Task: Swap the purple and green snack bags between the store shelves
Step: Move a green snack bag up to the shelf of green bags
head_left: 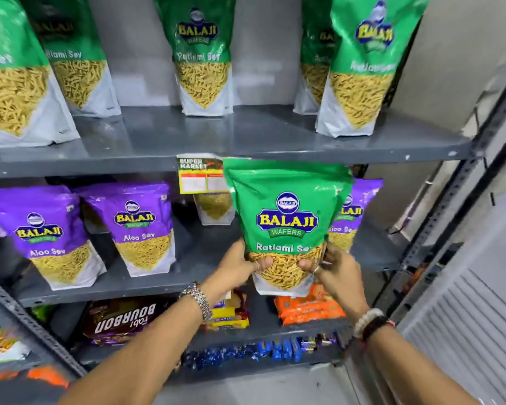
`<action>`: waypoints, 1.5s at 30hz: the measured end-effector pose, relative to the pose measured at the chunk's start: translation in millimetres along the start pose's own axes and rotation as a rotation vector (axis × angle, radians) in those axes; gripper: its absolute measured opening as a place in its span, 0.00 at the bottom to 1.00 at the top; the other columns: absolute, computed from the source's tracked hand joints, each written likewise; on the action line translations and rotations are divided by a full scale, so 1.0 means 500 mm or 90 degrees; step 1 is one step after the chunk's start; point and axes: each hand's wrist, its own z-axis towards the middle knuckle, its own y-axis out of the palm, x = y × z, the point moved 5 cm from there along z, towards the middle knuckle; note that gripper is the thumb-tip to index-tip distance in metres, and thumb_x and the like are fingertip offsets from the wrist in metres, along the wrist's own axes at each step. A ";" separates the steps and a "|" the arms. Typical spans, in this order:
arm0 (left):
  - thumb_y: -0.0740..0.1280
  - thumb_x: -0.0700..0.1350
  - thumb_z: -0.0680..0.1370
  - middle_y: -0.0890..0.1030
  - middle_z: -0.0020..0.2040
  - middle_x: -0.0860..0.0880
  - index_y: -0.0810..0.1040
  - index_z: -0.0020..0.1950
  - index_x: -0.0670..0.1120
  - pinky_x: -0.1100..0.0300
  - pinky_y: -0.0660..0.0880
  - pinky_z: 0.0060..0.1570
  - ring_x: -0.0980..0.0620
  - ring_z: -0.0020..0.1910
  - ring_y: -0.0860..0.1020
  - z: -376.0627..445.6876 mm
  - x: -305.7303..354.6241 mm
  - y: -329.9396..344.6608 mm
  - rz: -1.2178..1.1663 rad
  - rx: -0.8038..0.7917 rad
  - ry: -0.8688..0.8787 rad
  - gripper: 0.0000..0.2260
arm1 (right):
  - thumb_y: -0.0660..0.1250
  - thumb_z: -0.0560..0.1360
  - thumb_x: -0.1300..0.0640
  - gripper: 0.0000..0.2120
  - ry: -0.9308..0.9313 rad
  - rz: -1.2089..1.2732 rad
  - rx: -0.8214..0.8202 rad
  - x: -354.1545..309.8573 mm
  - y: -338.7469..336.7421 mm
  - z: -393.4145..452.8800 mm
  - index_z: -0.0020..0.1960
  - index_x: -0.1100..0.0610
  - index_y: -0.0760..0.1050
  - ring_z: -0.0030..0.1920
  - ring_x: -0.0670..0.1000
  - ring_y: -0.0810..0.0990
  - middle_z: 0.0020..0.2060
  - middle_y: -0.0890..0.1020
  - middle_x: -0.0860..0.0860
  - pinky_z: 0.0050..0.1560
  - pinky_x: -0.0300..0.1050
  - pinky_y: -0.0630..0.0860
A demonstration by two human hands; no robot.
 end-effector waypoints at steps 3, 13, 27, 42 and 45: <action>0.73 0.42 0.69 0.79 0.56 0.52 0.70 0.59 0.48 0.69 0.75 0.53 0.60 0.52 0.77 -0.008 0.117 -0.023 -0.013 -0.007 0.080 0.21 | 0.77 0.64 0.59 0.17 -0.076 0.061 0.022 -0.094 -0.038 0.014 0.52 0.55 0.79 0.44 0.36 0.82 0.43 0.85 0.43 0.41 0.26 0.75; 0.74 0.60 0.60 0.83 0.51 0.51 0.76 0.47 0.56 0.47 0.76 0.59 0.50 0.53 0.80 0.020 0.387 -0.216 0.024 0.141 0.264 0.20 | 0.74 0.66 0.59 0.13 -0.264 0.148 0.010 -0.386 0.002 0.192 0.50 0.54 0.78 0.49 0.47 0.83 0.48 0.85 0.52 0.52 0.41 0.78; 0.71 0.51 0.69 0.81 0.58 0.44 0.74 0.56 0.49 0.46 0.73 0.63 0.47 0.58 0.78 0.156 0.387 -0.415 0.022 0.223 0.226 0.19 | 0.75 0.65 0.61 0.12 -0.204 0.168 -0.026 -0.454 0.197 0.386 0.47 0.55 0.78 0.40 0.41 0.82 0.46 0.84 0.55 0.42 0.33 0.78; 0.68 0.47 0.73 0.77 0.63 0.44 0.69 0.62 0.47 0.47 0.69 0.67 0.45 0.64 0.74 0.248 0.353 -0.469 0.025 0.209 0.229 0.18 | 0.74 0.67 0.55 0.13 -0.161 0.175 -0.012 -0.440 0.264 0.459 0.51 0.55 0.78 0.51 0.51 0.83 0.50 0.85 0.56 0.60 0.56 0.77; 0.68 0.48 0.73 0.77 0.64 0.43 0.68 0.64 0.47 0.44 0.69 0.67 0.46 0.64 0.74 0.254 0.350 -0.471 0.031 0.207 0.214 0.21 | 0.74 0.67 0.55 0.15 -0.149 0.186 -0.025 -0.436 0.269 0.464 0.53 0.57 0.78 0.52 0.52 0.82 0.51 0.84 0.57 0.61 0.57 0.76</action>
